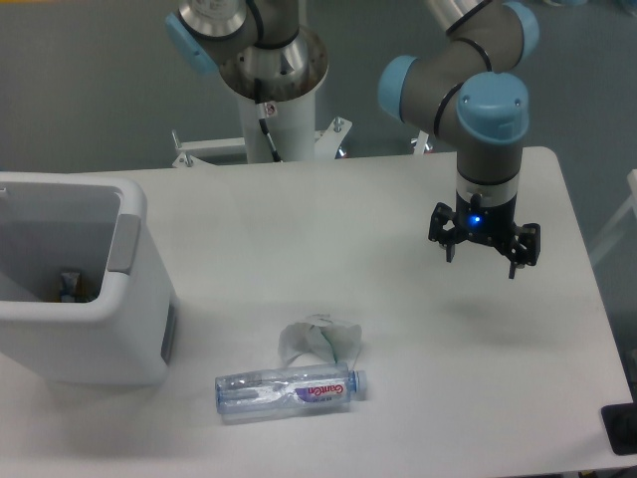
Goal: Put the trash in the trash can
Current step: 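Lower the gripper onto the crumpled clear plastic bag and grasp it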
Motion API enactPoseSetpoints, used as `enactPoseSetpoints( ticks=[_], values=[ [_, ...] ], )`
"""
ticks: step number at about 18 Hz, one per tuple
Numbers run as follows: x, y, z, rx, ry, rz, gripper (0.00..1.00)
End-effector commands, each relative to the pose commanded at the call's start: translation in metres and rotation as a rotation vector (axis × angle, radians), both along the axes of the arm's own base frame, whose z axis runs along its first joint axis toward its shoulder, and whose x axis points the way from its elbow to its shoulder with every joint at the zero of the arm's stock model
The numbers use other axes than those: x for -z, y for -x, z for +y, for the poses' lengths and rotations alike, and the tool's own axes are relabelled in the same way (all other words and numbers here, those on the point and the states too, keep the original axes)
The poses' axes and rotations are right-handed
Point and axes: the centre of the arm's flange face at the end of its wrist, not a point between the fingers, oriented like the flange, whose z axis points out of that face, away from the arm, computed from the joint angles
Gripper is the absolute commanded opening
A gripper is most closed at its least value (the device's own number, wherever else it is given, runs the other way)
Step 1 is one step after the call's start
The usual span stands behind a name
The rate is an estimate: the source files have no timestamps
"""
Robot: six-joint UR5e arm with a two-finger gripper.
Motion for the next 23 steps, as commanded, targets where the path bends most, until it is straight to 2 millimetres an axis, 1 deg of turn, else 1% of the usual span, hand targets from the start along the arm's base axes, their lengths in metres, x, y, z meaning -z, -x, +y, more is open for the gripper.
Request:
enactPoseSetpoints(
  ticks=[2, 5, 8, 9, 11, 12, 15, 17, 18, 20, 21, 22, 23],
  values=[
    [0.0, -0.003, 0.003, 0.006, -0.001, -0.001, 1.0],
    [0.006, -0.018, 0.017, 0.046, -0.023, -0.018, 1.0],
    [0.023, -0.044, 0.036, 0.094, -0.05, -0.025, 1.0],
    [0.028, -0.058, 0.046, 0.115, -0.052, -0.021, 1.0],
    [0.031, -0.075, 0.061, 0.137, -0.048, -0.027, 1.0],
    [0.04, -0.095, 0.083, 0.184, -0.042, -0.041, 1.0],
    [0.057, -0.123, 0.11, 0.247, -0.029, -0.068, 1.0],
    [0.068, -0.125, 0.116, 0.252, -0.021, -0.083, 1.0],
    [0.075, -0.129, 0.123, 0.261, -0.015, -0.093, 1.0],
    [0.091, -0.139, 0.133, 0.259, -0.004, -0.118, 1.0],
    [0.098, -0.147, 0.137, 0.26, 0.003, -0.132, 1.0],
    [0.102, -0.156, 0.14, 0.272, 0.009, -0.14, 1.0],
    [0.104, -0.161, 0.142, 0.278, 0.012, -0.144, 1.0]
  ],
)
